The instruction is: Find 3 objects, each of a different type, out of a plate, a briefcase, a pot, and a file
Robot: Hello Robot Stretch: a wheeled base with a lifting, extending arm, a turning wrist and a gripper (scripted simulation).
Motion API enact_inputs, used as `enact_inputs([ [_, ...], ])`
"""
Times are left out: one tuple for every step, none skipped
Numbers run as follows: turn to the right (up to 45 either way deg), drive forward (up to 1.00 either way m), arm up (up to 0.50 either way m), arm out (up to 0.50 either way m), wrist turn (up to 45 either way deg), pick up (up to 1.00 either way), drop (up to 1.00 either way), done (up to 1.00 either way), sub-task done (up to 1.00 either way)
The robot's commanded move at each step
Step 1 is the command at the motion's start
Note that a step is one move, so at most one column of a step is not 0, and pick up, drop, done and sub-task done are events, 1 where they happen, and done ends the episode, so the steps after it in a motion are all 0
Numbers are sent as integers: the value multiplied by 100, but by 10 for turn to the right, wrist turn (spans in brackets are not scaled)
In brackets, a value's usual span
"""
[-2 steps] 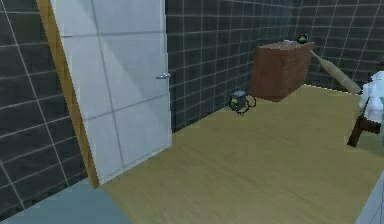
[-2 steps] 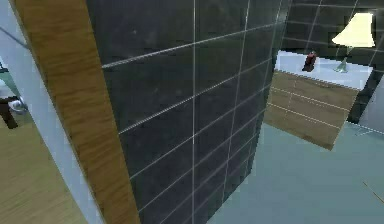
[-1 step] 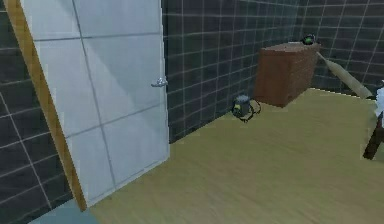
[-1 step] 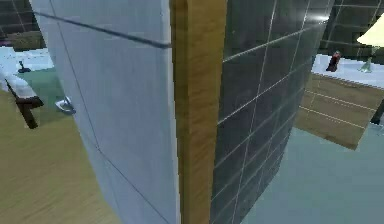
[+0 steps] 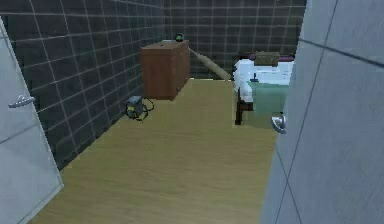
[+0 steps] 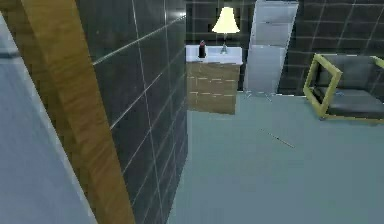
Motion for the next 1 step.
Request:
enact_inputs([
  [0,100,0,0,0,0,0,0,0],
])
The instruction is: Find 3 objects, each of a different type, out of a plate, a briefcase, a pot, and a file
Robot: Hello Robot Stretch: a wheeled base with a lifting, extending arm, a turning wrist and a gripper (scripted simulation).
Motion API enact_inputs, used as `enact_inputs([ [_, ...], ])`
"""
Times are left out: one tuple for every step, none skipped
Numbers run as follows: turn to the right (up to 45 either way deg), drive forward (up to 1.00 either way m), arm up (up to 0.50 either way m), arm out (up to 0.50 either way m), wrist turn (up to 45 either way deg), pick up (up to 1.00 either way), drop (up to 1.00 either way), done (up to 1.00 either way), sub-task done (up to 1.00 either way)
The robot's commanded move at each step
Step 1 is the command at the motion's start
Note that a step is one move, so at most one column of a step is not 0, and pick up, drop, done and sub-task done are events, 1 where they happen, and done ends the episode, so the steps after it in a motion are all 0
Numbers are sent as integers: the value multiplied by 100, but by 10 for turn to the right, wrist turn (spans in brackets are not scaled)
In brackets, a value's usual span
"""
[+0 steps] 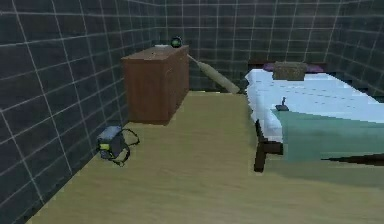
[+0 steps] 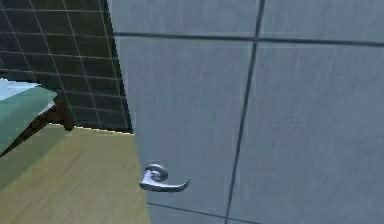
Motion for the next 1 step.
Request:
enact_inputs([
  [30,0,0,0,0,0,0,0,0],
])
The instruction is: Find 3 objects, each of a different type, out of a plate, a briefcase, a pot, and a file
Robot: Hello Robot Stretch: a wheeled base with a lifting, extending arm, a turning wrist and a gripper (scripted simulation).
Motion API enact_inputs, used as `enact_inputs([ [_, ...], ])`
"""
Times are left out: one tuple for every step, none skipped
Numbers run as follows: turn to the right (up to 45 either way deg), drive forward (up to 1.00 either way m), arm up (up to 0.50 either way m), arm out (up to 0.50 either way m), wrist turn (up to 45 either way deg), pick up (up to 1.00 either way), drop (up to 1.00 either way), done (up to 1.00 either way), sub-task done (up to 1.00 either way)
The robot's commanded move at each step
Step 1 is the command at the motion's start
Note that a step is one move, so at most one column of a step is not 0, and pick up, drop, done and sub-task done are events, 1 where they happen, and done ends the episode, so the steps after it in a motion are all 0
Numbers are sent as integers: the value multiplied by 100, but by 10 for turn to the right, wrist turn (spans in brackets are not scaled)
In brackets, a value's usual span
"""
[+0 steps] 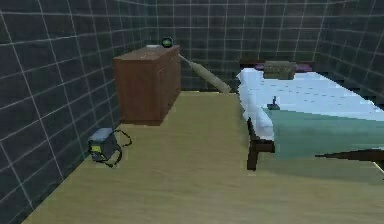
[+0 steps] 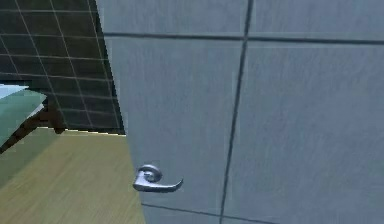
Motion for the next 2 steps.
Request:
enact_inputs([
  [-450,0,0,0,0,0,0,0,0],
  [-300,0,0,0,0,0,0,0,0],
])
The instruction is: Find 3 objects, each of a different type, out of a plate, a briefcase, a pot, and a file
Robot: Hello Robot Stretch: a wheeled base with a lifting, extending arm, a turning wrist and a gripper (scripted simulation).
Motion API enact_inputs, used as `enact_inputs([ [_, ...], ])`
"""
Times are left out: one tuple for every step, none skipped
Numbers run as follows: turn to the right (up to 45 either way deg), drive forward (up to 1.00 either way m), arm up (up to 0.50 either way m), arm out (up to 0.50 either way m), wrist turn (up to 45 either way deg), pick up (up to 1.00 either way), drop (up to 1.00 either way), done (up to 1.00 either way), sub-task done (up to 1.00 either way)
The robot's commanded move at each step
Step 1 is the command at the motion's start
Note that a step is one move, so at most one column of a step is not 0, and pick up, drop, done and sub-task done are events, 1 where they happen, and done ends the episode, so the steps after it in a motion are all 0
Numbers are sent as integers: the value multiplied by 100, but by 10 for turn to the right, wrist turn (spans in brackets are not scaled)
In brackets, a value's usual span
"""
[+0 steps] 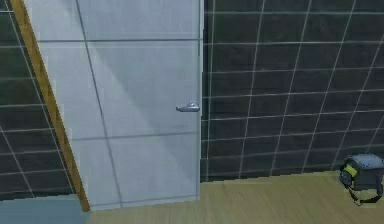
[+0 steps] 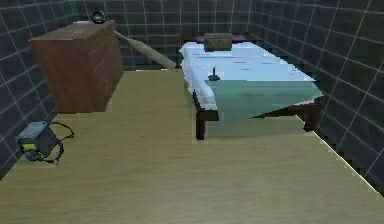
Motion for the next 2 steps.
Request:
enact_inputs([
  [0,15,0,0,0,0,0,0,0],
  [450,0,0,0,0,0,0,0,0],
])
